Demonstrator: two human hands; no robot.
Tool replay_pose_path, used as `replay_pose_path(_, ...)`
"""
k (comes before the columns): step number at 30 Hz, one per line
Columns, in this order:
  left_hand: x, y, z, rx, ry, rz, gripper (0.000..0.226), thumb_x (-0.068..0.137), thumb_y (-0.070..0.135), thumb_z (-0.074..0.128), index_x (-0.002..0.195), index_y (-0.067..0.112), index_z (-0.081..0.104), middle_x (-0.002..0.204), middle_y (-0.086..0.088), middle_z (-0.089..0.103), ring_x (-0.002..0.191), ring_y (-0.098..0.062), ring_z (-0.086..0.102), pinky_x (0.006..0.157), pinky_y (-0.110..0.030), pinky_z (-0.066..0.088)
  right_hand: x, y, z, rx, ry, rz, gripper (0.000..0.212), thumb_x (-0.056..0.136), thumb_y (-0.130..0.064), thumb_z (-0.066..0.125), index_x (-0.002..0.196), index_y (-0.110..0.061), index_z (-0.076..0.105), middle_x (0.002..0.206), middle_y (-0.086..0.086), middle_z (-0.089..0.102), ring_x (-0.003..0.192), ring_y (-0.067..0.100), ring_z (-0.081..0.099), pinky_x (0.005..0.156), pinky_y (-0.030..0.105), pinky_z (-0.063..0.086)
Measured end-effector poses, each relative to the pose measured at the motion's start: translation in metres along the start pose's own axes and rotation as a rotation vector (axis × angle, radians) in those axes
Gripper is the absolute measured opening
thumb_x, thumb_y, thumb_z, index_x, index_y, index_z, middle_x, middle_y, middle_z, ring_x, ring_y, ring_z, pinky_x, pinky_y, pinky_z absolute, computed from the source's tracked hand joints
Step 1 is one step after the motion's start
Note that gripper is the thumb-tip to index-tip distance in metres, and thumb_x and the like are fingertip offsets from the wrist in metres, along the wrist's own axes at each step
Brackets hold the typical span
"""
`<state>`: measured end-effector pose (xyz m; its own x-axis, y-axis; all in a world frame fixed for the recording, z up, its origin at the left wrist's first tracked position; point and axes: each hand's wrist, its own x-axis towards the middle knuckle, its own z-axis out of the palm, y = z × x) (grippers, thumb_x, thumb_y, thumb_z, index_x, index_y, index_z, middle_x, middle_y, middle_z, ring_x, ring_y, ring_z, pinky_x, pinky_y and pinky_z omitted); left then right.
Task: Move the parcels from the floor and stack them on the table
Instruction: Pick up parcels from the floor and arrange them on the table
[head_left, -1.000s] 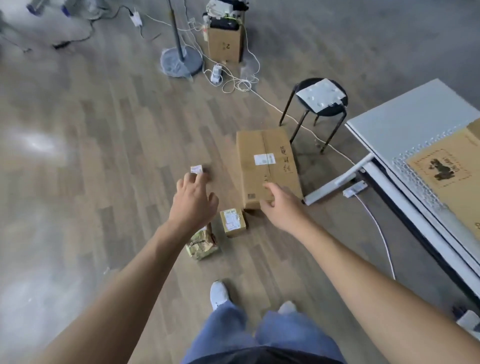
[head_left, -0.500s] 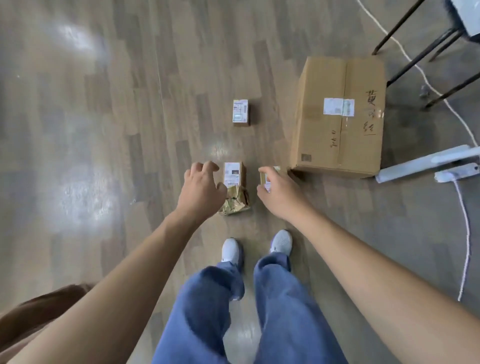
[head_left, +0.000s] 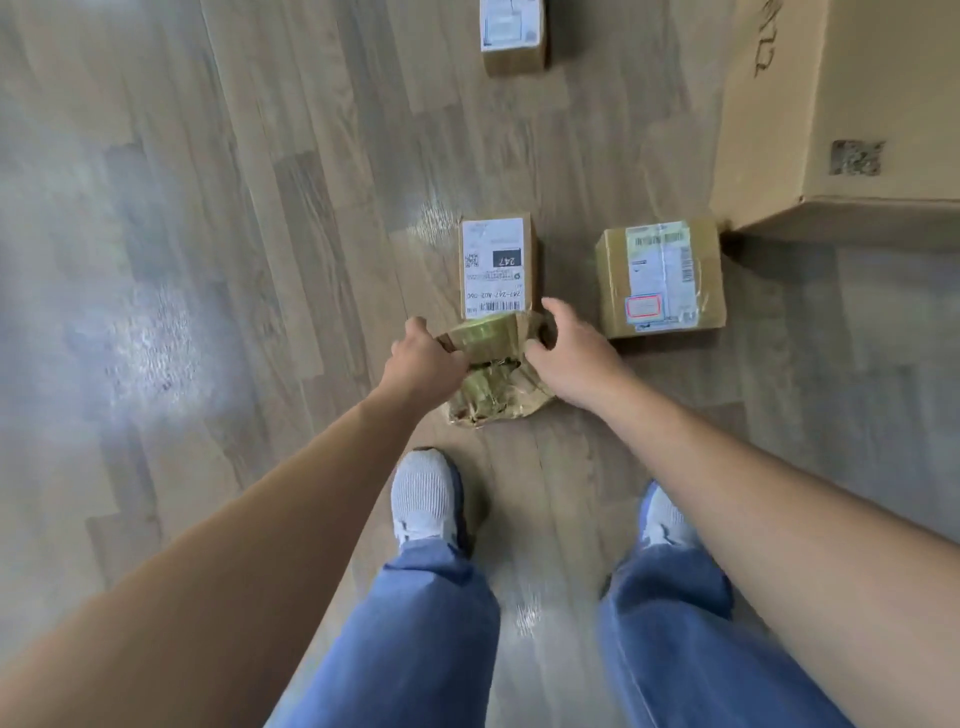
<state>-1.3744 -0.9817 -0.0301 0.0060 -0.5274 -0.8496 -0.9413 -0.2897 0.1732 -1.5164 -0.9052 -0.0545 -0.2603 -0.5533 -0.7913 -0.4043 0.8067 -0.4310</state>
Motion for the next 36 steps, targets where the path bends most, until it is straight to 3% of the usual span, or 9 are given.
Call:
replay_pose_path(3, 0.034, -0.019, 0.019, -0.118, -0.055, -0.068, 0.060, 0.090, 0.021, 0.049, 0.143, 0.009, 0.026, 0.108, -0.008, 0.051, 0.081, -0.017, 0.053, 0.074, -0.034, 0.049, 0.023, 0.012, 0.033, 0.091, -0.044, 0.046, 0.067, 0.095, -0.029, 0.050, 0.153, -0.028, 0.017, 0.136, 0.010, 0.053, 0.107, 0.028, 0.056, 0.078, 0.027, 0.038)
replay_pose_path(7, 0.025, -0.024, 0.025, -0.192, -0.052, -0.045, 0.052, 0.084, 0.017, 0.057, 0.132, 0.014, 0.038, 0.094, 0.001, 0.051, 0.075, -0.012, 0.050, 0.071, -0.036, 0.052, 0.010, 0.016, 0.031, 0.281, -0.060, 0.152, 0.064, 0.091, -0.027, 0.051, 0.146, -0.042, 0.022, 0.116, -0.002, 0.056, 0.091, 0.023, 0.061, 0.068, 0.042, 0.060)
replay_pose_path(11, -0.049, -0.002, 0.000, -0.203, -0.002, 0.081, 0.072, 0.082, 0.017, 0.064, 0.143, 0.019, 0.027, 0.111, 0.003, 0.054, 0.083, -0.014, 0.055, 0.079, -0.032, 0.049, -0.050, -0.001, -0.025, 0.272, 0.002, 0.152, 0.060, 0.088, -0.030, 0.053, 0.141, -0.041, 0.028, 0.097, -0.005, 0.061, 0.085, 0.027, 0.066, 0.073, 0.050, 0.058)
replay_pose_path(13, -0.095, 0.021, -0.022, -0.277, -0.003, 0.100, 0.080, 0.082, 0.019, 0.068, 0.147, 0.018, 0.021, 0.112, 0.004, 0.049, 0.088, -0.014, 0.055, 0.079, -0.029, 0.043, -0.091, -0.017, -0.066, 0.303, 0.028, 0.158, 0.056, 0.088, -0.033, 0.053, 0.139, -0.040, 0.029, 0.099, -0.001, 0.062, 0.085, 0.026, 0.065, 0.067, 0.049, 0.060)
replay_pose_path(16, -0.164, 0.064, -0.064, -0.324, 0.029, 0.186, 0.067, 0.077, 0.017, 0.072, 0.135, 0.017, 0.039, 0.104, 0.009, 0.058, 0.087, -0.009, 0.055, 0.076, -0.026, 0.044, -0.157, -0.047, -0.131, 0.365, 0.092, 0.154, 0.055, 0.090, -0.033, 0.052, 0.139, -0.040, 0.027, 0.098, -0.001, 0.057, 0.085, 0.022, 0.061, 0.051, 0.044, 0.060)
replay_pose_path(19, -0.231, 0.104, -0.110, -0.358, 0.040, 0.282, 0.058, 0.075, 0.016, 0.075, 0.126, 0.018, 0.047, 0.097, 0.011, 0.058, 0.076, 0.001, 0.054, 0.062, -0.019, 0.042, -0.226, -0.081, -0.190, 0.418, 0.184, 0.139, 0.053, 0.093, -0.033, 0.053, 0.141, -0.036, 0.027, 0.112, -0.003, 0.054, 0.080, 0.015, 0.057, 0.050, 0.043, 0.059)
replay_pose_path(23, -0.316, 0.153, -0.165, -0.379, 0.003, 0.439, 0.058, 0.078, 0.015, 0.073, 0.129, 0.022, 0.047, 0.104, 0.005, 0.056, 0.068, -0.004, 0.057, 0.054, -0.017, 0.045, -0.316, -0.116, -0.252, 0.519, 0.289, 0.130, 0.055, 0.095, -0.034, 0.052, 0.143, -0.033, 0.024, 0.119, -0.006, 0.043, 0.087, 0.020, 0.058, 0.052, 0.045, 0.060)
replay_pose_path(30, -0.446, 0.207, -0.188, -0.268, -0.115, 0.714, 0.070, 0.078, 0.025, 0.075, 0.139, 0.032, 0.041, 0.123, 0.000, 0.050, 0.108, -0.020, 0.059, 0.087, -0.034, 0.052, -0.460, -0.117, -0.314, 0.683, 0.451, 0.165, 0.057, 0.096, -0.039, 0.051, 0.144, -0.044, 0.021, 0.121, -0.010, 0.041, 0.088, 0.019, 0.058, 0.053, 0.043, 0.060)
replay_pose_path(36, -0.556, 0.231, -0.148, -0.118, -0.205, 0.887, 0.074, 0.073, 0.051, 0.071, 0.139, 0.039, 0.040, 0.121, 0.008, 0.057, 0.104, -0.013, 0.062, 0.093, -0.041, 0.051, -0.573, -0.064, -0.348, 0.822, 0.592, 0.235, 0.044, 0.099, -0.040, 0.047, 0.139, -0.037, 0.031, 0.119, 0.000, 0.047, 0.081, 0.018, 0.054, 0.053, 0.050, 0.059)
